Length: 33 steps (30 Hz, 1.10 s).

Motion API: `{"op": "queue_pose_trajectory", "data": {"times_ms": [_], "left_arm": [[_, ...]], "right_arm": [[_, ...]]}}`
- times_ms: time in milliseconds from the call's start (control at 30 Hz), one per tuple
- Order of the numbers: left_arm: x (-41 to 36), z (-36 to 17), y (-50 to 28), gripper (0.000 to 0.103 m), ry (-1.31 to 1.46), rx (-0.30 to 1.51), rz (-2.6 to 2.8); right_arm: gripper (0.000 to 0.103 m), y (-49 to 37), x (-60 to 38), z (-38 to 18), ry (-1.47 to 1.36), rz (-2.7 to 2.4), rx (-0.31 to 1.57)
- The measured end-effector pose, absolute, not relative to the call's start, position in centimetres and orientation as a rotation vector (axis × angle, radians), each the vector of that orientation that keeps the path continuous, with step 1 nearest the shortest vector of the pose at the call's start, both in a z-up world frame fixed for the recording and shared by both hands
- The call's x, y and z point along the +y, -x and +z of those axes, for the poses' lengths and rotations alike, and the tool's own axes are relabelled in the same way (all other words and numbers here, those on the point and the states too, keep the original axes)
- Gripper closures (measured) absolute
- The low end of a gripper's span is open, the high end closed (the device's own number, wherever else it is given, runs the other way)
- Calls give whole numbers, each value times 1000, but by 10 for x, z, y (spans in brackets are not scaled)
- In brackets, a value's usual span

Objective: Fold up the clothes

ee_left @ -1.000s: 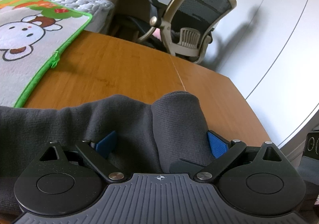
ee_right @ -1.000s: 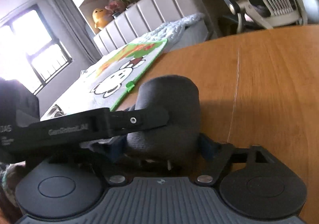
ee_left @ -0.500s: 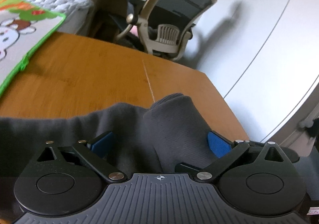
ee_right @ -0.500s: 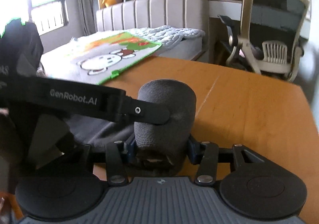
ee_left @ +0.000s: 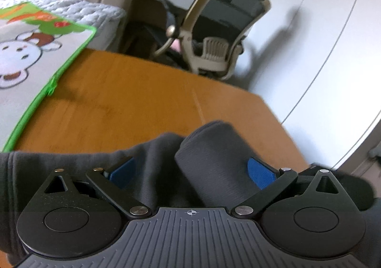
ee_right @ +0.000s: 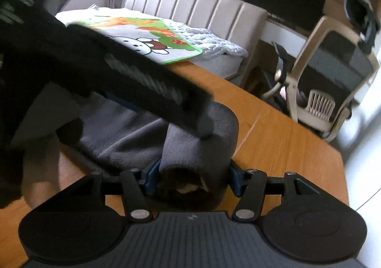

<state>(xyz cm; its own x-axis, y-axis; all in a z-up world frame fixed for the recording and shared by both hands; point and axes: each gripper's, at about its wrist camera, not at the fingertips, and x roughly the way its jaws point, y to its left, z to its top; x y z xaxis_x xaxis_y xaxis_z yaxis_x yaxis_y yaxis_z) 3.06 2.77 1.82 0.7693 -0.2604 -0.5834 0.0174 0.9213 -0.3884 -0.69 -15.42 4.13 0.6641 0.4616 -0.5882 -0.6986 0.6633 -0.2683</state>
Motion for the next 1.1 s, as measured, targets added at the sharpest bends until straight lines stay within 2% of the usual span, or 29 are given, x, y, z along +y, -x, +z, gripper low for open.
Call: {"op": "queue_pose_trajectory", "data": {"times_ms": [100, 267, 300, 333, 433, 700, 1100], "left_arm": [[42, 10, -32, 0, 416, 685, -134], [52, 7, -30, 0, 430, 678, -127], [52, 7, -30, 0, 428, 677, -126], [52, 7, -30, 0, 429, 676, -125], [52, 7, -30, 0, 430, 676, -125], [50, 6, -26, 0, 416, 681, -120], [44, 11, -23, 0, 371, 650, -98]], "right_arm": [[35, 10, -158, 43, 480, 732, 494], [35, 17, -173, 56, 427, 789, 448], [37, 18, -175, 59, 417, 790, 433], [43, 20, -177, 61, 407, 792, 419], [53, 21, -174, 61, 402, 805, 406], [53, 25, -164, 38, 446, 803, 451], [52, 21, -173, 32, 422, 783, 470]]}}
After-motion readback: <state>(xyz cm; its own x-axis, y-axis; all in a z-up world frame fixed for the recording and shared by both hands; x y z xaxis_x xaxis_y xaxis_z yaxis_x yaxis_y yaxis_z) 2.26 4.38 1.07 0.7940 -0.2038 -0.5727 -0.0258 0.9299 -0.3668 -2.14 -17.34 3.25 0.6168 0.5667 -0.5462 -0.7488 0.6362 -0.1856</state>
